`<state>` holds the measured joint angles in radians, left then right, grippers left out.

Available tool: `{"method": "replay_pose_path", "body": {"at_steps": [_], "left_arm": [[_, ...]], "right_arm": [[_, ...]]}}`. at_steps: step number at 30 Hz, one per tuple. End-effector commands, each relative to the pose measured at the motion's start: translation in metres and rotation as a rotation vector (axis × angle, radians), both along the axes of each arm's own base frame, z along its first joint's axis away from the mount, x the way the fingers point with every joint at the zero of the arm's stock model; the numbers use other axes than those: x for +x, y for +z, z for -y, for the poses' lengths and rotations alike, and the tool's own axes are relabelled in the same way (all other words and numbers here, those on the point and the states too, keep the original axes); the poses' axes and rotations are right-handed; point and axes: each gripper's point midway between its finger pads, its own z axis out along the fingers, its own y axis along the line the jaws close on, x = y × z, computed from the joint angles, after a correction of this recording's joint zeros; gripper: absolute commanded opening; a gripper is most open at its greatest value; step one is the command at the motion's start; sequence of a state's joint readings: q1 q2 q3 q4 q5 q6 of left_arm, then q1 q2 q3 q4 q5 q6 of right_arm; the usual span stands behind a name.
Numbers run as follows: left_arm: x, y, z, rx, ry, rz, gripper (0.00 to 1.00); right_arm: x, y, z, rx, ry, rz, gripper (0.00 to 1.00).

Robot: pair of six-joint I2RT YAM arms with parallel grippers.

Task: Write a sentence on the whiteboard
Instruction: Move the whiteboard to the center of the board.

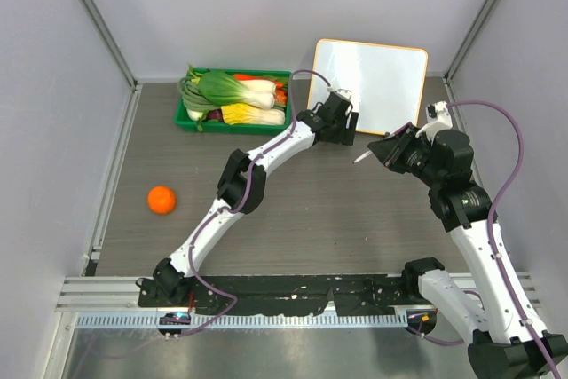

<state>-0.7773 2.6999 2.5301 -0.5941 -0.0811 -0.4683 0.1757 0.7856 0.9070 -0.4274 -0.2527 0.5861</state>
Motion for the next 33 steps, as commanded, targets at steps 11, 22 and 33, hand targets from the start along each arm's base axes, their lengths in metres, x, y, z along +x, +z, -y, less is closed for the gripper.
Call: {"method": "replay_pose_path", "body": {"at_steps": [11,22,33], "left_arm": [[0.021,-0.019,-0.006,-0.01,0.089,0.019,0.56],[0.034,-0.017,-0.007,-0.07,0.096,0.016,0.24],[0.014,-0.003,-0.022,-0.012,0.071,0.007,0.0]], "right_arm": [[0.004,0.022,-0.001,0.032,0.002,0.053,0.01],[0.003,0.022,-0.002,0.04,0.009,0.055,0.01],[0.001,0.023,-0.003,0.056,0.012,0.061,0.01]]}}
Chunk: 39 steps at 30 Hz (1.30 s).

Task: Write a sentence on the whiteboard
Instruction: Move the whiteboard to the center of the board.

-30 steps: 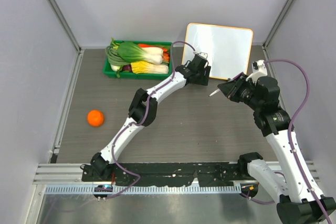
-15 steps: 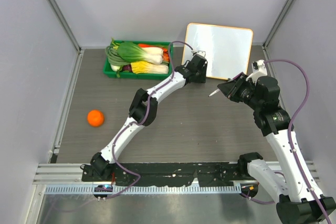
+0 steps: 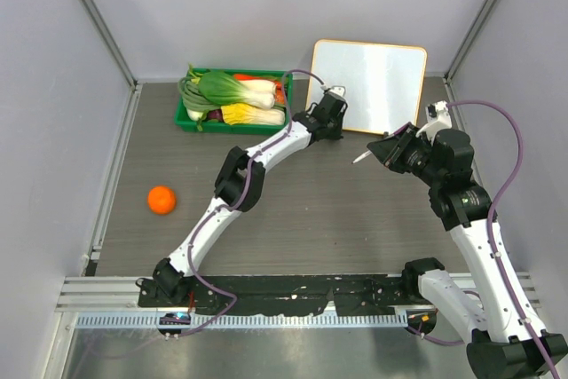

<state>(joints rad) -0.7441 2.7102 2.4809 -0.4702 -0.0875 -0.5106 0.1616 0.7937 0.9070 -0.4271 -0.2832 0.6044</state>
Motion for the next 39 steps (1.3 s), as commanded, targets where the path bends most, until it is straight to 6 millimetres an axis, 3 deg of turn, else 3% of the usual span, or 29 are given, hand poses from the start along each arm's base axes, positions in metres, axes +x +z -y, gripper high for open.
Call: {"method": "replay_pose_path", "body": {"at_steps": [1,6,11,17,23,32,39], "left_arm": [[-0.015,0.004,-0.019,0.067,0.009,-0.028,0.0],[-0.036,0.013,-0.026,0.094,0.018,-0.032,0.0],[-0.063,0.01,-0.03,0.122,0.025,-0.04,0.0],[-0.105,0.01,-0.035,0.144,0.014,-0.031,0.0],[-0.145,0.009,-0.052,0.173,0.031,-0.045,0.0],[-0.187,0.007,-0.095,0.204,0.08,-0.03,0.0],[-0.215,0.008,-0.151,0.267,0.171,-0.003,0.0]], "right_arm": [[0.0,0.026,-0.002,0.034,0.006,0.083,0.01],[-0.003,0.028,-0.004,0.047,0.017,0.088,0.01],[-0.008,0.029,-0.005,0.061,0.021,0.092,0.01],[-0.018,0.035,-0.006,0.078,0.031,0.11,0.01],[-0.029,0.042,-0.007,0.096,0.044,0.131,0.01],[-0.044,0.045,-0.008,0.107,0.068,0.137,0.01],[-0.052,0.042,-0.009,0.104,0.082,0.13,0.01]]}}
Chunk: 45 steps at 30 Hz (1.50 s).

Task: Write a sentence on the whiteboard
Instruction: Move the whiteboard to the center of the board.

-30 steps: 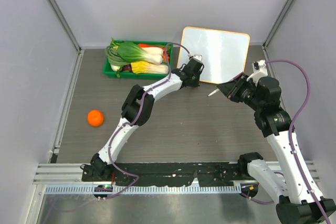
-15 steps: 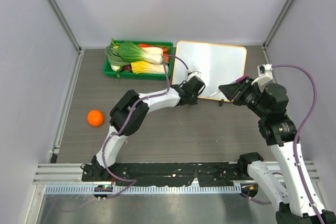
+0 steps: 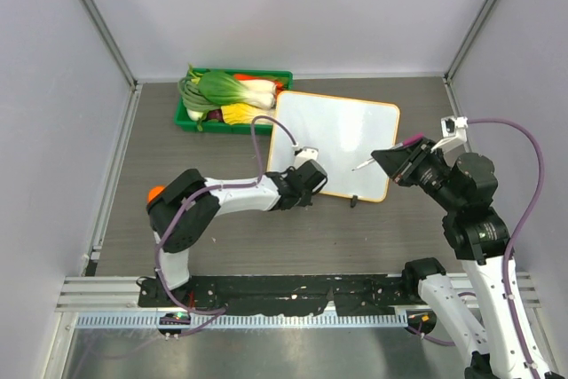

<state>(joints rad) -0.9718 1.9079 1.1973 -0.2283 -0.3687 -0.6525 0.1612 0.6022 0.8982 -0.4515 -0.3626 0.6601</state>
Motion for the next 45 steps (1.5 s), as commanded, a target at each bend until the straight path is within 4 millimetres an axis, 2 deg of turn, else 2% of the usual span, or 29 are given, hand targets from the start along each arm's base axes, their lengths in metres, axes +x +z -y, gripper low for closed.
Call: {"method": "replay_pose_path", "body": {"at_steps": [1,9,15,19,33,39,45], "left_arm": [[-0.008,0.015,-0.045,0.051,0.106,0.056,0.0],[-0.039,0.02,-0.095,0.062,0.178,0.036,0.0],[-0.068,0.021,-0.108,0.016,0.226,-0.006,0.0],[-0.088,0.016,-0.103,0.02,0.22,-0.033,0.0],[-0.155,-0.016,-0.06,0.152,0.137,-0.112,0.0],[-0.181,-0.013,-0.041,0.139,0.08,-0.119,0.0],[-0.195,-0.005,-0.045,0.139,0.065,-0.131,0.0]], "right_arm": [[-0.006,0.001,-0.002,0.014,0.018,0.002,0.01],[-0.007,-0.01,-0.005,0.021,0.029,-0.026,0.01],[-0.006,-0.017,-0.005,0.023,0.033,-0.042,0.01],[-0.007,-0.02,-0.005,0.026,0.034,-0.049,0.01],[-0.011,-0.029,-0.007,0.035,0.043,-0.068,0.01],[-0.011,-0.033,-0.007,0.034,0.042,-0.076,0.0],[-0.011,-0.038,-0.007,0.036,0.045,-0.085,0.01]]}}
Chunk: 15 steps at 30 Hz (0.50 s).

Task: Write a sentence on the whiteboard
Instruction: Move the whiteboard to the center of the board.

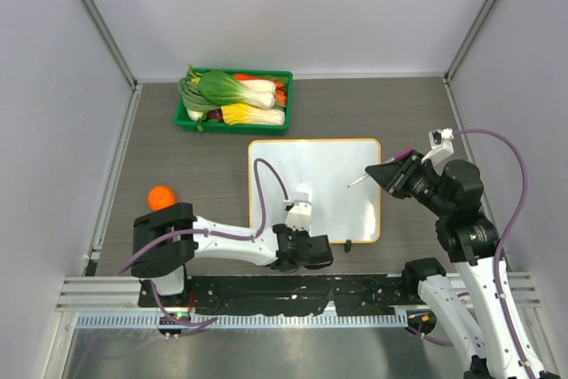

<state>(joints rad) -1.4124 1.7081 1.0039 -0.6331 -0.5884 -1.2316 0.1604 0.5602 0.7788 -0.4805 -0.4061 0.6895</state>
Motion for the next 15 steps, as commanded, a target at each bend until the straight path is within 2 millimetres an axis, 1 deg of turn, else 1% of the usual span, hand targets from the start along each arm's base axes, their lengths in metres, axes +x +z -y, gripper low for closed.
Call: {"method": "replay_pose_path", "body": {"at_steps": [1,3,4,6,10,13,14,15], "left_arm": [[-0.023,0.001,-0.005,0.029,-0.049,-0.073,0.0],[-0.023,0.002,-0.005,0.028,-0.05,-0.074,0.0],[-0.023,0.002,-0.004,0.028,-0.049,-0.077,0.05],[-0.024,0.004,-0.001,0.022,-0.061,-0.083,0.19],[-0.026,0.007,0.008,-0.007,-0.105,-0.083,0.39],[-0.027,0.008,0.016,-0.02,-0.137,-0.082,0.42],[-0.027,0.009,0.019,-0.024,-0.145,-0.083,0.46],[-0.027,0.009,0.02,-0.024,-0.154,-0.084,0.48]], "right_arm": [[-0.001,0.009,-0.002,0.02,0.007,0.035,0.01],[0.0,0.007,-0.002,0.021,0.008,0.031,0.01],[0.0,0.007,-0.002,0.024,0.008,0.029,0.01],[0.001,0.006,-0.002,0.02,0.007,0.026,0.01],[0.004,0.006,-0.002,0.017,0.009,0.027,0.0],[0.005,0.006,-0.002,0.014,0.007,0.025,0.01],[0.005,0.006,-0.002,0.017,0.006,0.023,0.01],[0.005,0.006,-0.002,0.015,0.005,0.024,0.01]]}}
